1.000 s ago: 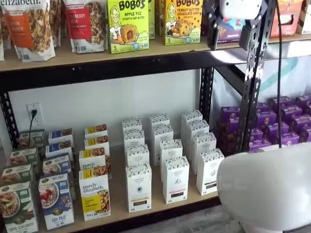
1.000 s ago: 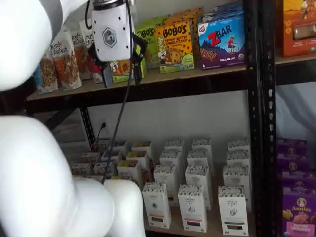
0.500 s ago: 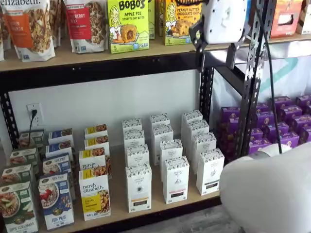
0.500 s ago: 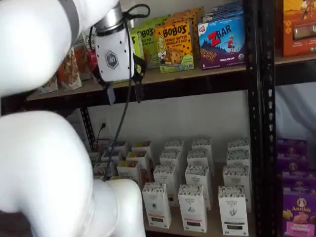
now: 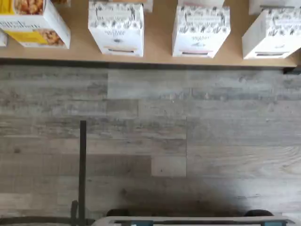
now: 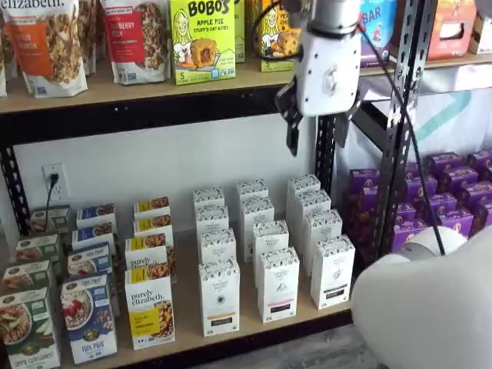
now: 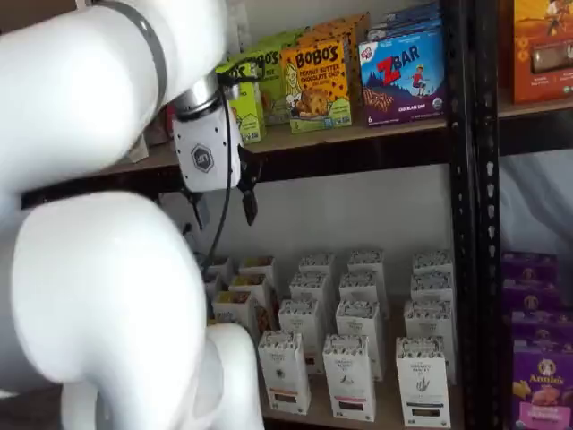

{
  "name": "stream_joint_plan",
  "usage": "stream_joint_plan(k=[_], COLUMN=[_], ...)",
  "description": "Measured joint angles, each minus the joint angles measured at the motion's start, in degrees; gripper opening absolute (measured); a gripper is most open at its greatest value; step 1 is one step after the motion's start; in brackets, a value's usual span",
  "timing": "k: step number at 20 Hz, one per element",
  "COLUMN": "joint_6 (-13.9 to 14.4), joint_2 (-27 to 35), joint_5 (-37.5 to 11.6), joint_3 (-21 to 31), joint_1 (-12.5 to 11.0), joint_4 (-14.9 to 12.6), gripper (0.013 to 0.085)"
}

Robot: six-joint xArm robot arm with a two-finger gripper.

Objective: Pick up the white box with a yellow strip in the middle, on the bottom shelf, the fourth box from the left

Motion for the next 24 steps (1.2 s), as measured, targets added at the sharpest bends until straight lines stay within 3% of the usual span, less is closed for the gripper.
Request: stream_joint_plan(k=[10, 14, 24], joint_6=[6.3, 9.3, 12.6], joint_2=[3.2, 8.4, 22.9], joint_5=[-15.3, -19.5, -37.5], joint_3=[9.2, 9.8, 10.7], joint_1=[6.3, 8.5, 11.5], joint_4=[1.2, -0.8, -0.6], gripper=[0.085, 0.085, 0.085])
